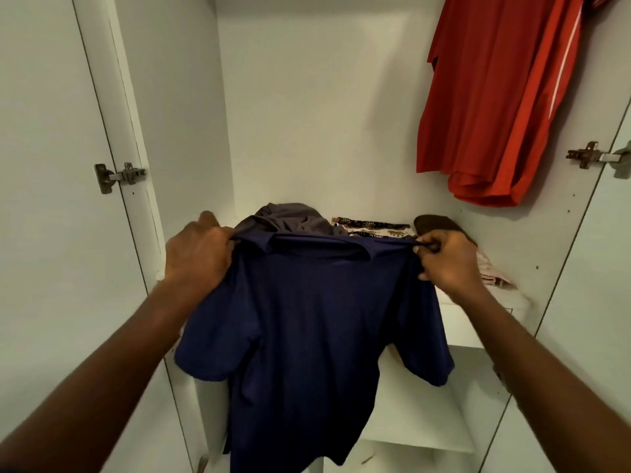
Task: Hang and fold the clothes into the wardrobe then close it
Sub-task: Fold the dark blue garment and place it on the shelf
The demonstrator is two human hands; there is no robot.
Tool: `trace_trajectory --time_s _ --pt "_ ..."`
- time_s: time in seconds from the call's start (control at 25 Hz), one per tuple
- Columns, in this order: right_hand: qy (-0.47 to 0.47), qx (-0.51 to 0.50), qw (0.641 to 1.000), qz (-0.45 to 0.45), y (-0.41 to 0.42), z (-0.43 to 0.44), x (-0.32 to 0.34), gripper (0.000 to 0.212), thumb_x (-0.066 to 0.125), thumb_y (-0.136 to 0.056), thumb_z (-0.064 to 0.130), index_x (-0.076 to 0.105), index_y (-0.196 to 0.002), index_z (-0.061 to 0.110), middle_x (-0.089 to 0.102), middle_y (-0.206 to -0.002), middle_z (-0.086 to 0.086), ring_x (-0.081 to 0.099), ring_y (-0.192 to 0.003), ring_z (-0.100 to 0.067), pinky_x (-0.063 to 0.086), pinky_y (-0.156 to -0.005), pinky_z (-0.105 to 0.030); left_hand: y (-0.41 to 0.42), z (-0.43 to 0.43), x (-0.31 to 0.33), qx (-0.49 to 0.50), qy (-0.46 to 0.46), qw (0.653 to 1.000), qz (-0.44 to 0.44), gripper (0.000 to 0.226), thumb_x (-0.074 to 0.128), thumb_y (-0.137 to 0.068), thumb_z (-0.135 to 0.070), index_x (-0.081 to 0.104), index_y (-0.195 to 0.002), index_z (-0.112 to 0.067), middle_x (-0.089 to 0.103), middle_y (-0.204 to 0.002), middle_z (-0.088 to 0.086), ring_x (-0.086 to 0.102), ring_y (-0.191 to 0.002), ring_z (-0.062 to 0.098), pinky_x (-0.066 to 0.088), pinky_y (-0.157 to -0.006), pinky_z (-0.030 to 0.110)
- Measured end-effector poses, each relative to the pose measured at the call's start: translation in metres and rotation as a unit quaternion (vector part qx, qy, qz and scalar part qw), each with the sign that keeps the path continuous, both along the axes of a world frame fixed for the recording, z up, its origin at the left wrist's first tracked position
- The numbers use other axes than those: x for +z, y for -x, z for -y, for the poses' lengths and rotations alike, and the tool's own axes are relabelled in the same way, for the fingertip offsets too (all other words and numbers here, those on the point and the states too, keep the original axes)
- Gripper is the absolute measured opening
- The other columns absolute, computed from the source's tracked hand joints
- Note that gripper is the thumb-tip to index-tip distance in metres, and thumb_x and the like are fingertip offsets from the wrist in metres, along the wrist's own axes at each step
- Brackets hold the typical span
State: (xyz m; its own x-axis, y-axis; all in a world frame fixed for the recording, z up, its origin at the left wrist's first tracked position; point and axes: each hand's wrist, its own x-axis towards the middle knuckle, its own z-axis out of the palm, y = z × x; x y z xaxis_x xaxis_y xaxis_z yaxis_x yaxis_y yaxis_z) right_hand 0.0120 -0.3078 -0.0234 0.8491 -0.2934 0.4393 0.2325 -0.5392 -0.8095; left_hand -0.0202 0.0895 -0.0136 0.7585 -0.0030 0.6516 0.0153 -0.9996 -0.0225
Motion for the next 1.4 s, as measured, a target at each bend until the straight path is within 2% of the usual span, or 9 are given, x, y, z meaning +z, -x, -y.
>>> trace_trajectory --time_s 0.08,0.2,0.28,0.48,0.8,1.04,1.16,1.28,1.4 --pt "-0.190 0.006 0.982 0.003 0.006 -0.018 -0.014 0.005 0.067 -0.095 0.005 0.068 -0.096 0.010 0.067 -0.093 -0.009 0.070 -0.079 -0.021 0.063 -0.062 -0.033 0.001 0.014 -0.014 -0.014 0.235 0.972 -0.024 0.028 0.046 -0.106 -0.028 0.073 -0.113 -0.025 0.069 -0.099 0.009 0.071 -0.076 0.030 0.053 -0.068 0.037" --pt "-0.316 -0.050 0.946 0.058 0.015 -0.038 -0.030 0.007 0.074 -0.092 0.014 0.068 -0.092 0.015 0.067 -0.087 -0.005 0.067 -0.078 -0.017 0.062 -0.072 -0.033 0.009 0.045 -0.031 -0.097 0.654 0.749 0.046 0.023 0.047 -0.108 -0.019 0.070 -0.109 -0.021 0.074 -0.088 0.006 0.071 -0.054 0.013 0.057 -0.054 0.028" --pt "-0.275 -0.132 0.947 0.103 0.020 -0.048 -0.040 0.007 0.074 -0.092 0.021 0.067 -0.091 0.019 0.064 -0.081 -0.004 0.058 -0.068 -0.014 0.053 -0.068 -0.027 0.013 0.059 -0.043 -0.108 0.707 0.683 0.147 0.015 0.055 -0.106 -0.020 0.069 -0.104 -0.025 0.073 -0.087 0.001 0.070 -0.059 0.009 0.060 -0.058 0.026" --pt "-0.225 -0.196 0.912 0.282 0.002 -0.064 -0.037 0.005 0.058 -0.095 0.017 0.058 -0.098 0.013 0.056 -0.084 -0.007 0.053 -0.074 -0.019 0.045 -0.074 -0.025 -0.009 0.067 -0.045 -0.132 0.545 0.764 0.318 0.009 0.057 -0.100 -0.024 0.064 -0.104 -0.029 0.060 -0.113 0.003 0.065 -0.101 0.019 0.055 -0.093 0.034" --pt "0.002 -0.175 0.910 0.375 -0.154 -0.057 -0.020 0.013 0.055 -0.092 0.006 0.056 -0.101 -0.004 0.054 -0.104 -0.020 0.052 -0.101 -0.036 0.044 -0.090 -0.040 -0.171 0.047 -0.023 -0.149 0.319 0.854 0.382 0.017 0.055 -0.094 -0.005 0.067 -0.105 -0.001 0.054 -0.120 0.020 0.059 -0.111 0.030 0.052 -0.092 0.050" --pt "0.018 -0.156 0.952 0.264 -0.314 -0.059 -0.034 0.026 0.057 -0.097 0.029 0.058 -0.097 0.003 0.052 -0.105 -0.017 0.048 -0.106 -0.033 0.038 -0.092 -0.032 -0.328 0.037 -0.044 -0.068 0.317 0.905 0.276 0.027 0.066 -0.091 -0.037 0.070 -0.107 -0.016 0.056 -0.125 0.007 0.057 -0.116 0.020 0.037 -0.101 0.045" --pt "0.051 -0.167 0.969 0.175 -0.392 -0.063 -0.045 0.038 0.055 -0.101 0.041 0.060 -0.098 0.003 0.053 -0.108 -0.019 0.047 -0.110 -0.034 0.034 -0.096 -0.036 -0.404 0.028 -0.054 -0.014 0.319 0.932 0.173 0.036 0.067 -0.087 -0.051 0.071 -0.107 -0.021 0.061 -0.120 0.006 0.063 -0.107 0.028 0.039 -0.100 0.045" --pt "0.140 -0.177 0.974 0.011 -0.456 -0.062 -0.080 0.048 0.052 -0.100 0.050 0.063 -0.109 0.004 0.056 -0.118 -0.024 0.047 -0.118 -0.040 0.035 -0.102 -0.045 -0.465 0.017 -0.074 0.060 0.325 0.944 0.004 0.038 0.064 -0.087 -0.057 0.071 -0.107 -0.026 0.068 -0.114 0.008 0.066 -0.107 0.037 0.047 -0.098 0.048" --pt "0.263 -0.157 0.935 -0.179 -0.484 -0.063 -0.119 0.062 0.045 -0.096 0.063 0.058 -0.128 0.010 0.053 -0.135 -0.024 0.043 -0.130 -0.042 0.034 -0.108 -0.051 -0.494 0.008 -0.109 0.085 0.381 0.916 -0.094 0.043 0.063 -0.086 -0.063 0.073 -0.105 -0.026 0.073 -0.112 0.007 0.067 -0.109 0.035 0.049 -0.091 0.043"
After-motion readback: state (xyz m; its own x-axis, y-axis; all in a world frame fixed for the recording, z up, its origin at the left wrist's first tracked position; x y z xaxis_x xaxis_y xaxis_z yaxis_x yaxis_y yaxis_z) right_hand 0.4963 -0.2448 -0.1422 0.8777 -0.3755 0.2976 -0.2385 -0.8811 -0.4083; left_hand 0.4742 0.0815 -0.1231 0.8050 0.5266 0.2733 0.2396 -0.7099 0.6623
